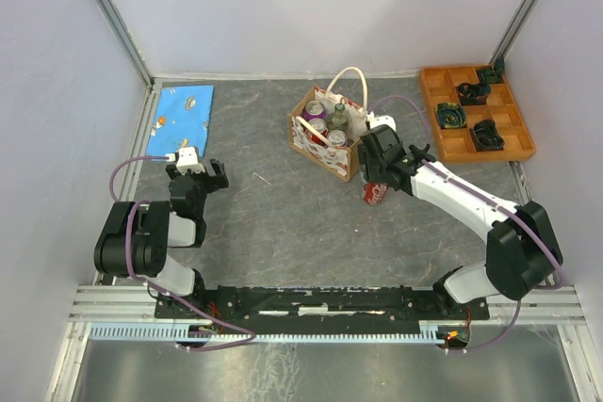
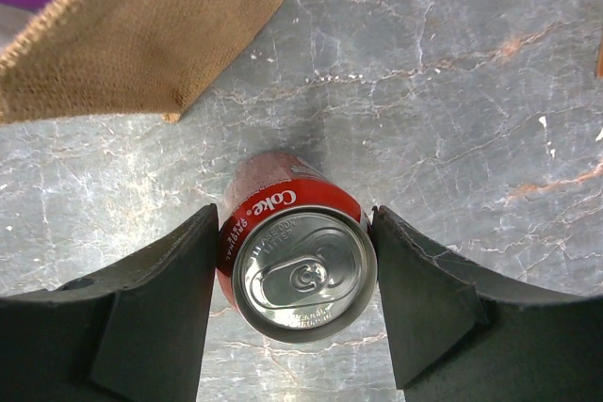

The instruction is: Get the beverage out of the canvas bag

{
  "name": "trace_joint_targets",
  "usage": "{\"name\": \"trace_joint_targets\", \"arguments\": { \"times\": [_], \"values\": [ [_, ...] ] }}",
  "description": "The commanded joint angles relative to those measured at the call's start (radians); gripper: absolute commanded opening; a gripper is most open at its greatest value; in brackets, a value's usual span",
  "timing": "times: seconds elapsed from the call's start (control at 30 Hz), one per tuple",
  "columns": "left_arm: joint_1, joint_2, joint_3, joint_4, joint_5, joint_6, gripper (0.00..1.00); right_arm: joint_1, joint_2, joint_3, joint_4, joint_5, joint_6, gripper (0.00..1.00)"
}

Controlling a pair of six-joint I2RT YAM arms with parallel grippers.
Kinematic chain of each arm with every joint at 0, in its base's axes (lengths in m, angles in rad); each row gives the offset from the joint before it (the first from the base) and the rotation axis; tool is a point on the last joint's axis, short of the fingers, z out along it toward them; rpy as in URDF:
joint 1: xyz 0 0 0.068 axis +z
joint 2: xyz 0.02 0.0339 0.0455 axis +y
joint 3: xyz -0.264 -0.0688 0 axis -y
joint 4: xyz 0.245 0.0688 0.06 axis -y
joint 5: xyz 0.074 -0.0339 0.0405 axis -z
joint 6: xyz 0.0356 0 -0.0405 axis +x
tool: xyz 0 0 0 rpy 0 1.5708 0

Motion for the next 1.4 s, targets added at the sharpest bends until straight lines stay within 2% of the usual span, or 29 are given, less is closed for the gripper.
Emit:
{"name": "trace_joint_targets", "arguments": {
  "times": [0.0,0.17,0.23,0.33,0.43,0.5,0.8,1.03,1.2,1.37],
  "values": [
    [-0.005,-0.012,0.022,0.034,-0.024,0.064,0.99,0.015,0.017,0.071,0.015,0.011,0.014,0.0],
    [-0.006,-0.011,0.022,0.035,-0.023,0.064,0.99,0.031,0.044,0.068,0.017,0.005,0.016,0.0],
    [-0.005,-0.01,0.022,0.035,-0.024,0.064,0.99,0.034,0.051,0.075,0.01,0.006,0.015,0.12],
    [-0.007,-0.01,0.023,0.034,-0.024,0.064,0.99,0.039,0.061,0.084,-0.005,0.012,0.015,0.49],
    [-0.005,-0.011,0.022,0.034,-0.023,0.064,0.99,0.045,0.061,0.094,-0.015,0.033,0.011,0.75],
    [-0.005,-0.01,0.022,0.035,-0.023,0.064,0.99,0.049,0.06,0.104,-0.022,0.049,0.006,0.98],
    [-0.005,-0.011,0.022,0.034,-0.024,0.064,0.99,0.056,-0.008,0.21,-0.057,0.129,-0.061,0.99],
    [-0.005,-0.012,0.023,0.035,-0.023,0.064,0.99,0.052,0.018,0.406,-0.035,0.197,-0.166,0.99],
    [-0.006,-0.011,0.022,0.034,-0.025,0.064,0.99,0.051,0.115,0.531,0.014,0.139,-0.209,0.86],
    [-0.005,-0.011,0.022,0.034,-0.024,0.064,0.99,0.05,0.29,0.715,-0.101,0.01,-0.204,0.79]
  ]
}}
